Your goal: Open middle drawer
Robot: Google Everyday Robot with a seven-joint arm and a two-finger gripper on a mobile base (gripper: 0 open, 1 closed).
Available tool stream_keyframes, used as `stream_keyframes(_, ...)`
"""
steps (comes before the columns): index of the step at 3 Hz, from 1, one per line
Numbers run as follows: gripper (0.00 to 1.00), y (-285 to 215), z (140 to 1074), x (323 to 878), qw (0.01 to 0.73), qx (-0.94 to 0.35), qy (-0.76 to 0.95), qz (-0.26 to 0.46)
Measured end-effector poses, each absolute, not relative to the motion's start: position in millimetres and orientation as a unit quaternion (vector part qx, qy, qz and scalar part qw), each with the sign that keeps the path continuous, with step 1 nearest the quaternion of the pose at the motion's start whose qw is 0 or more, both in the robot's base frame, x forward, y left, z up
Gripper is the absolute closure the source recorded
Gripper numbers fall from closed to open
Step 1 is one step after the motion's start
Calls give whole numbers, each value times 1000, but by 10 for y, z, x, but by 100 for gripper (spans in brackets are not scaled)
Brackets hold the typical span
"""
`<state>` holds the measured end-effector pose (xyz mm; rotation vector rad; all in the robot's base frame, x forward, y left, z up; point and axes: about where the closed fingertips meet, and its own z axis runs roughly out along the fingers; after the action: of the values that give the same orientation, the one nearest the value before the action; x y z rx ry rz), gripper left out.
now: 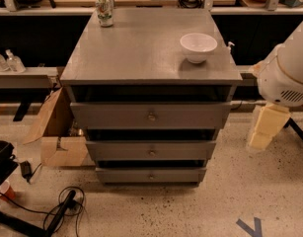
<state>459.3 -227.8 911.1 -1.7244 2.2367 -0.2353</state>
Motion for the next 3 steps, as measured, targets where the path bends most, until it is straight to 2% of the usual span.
stream_keyframes(3, 0, -2681, 7843, 4973, 118, -644, 741, -149)
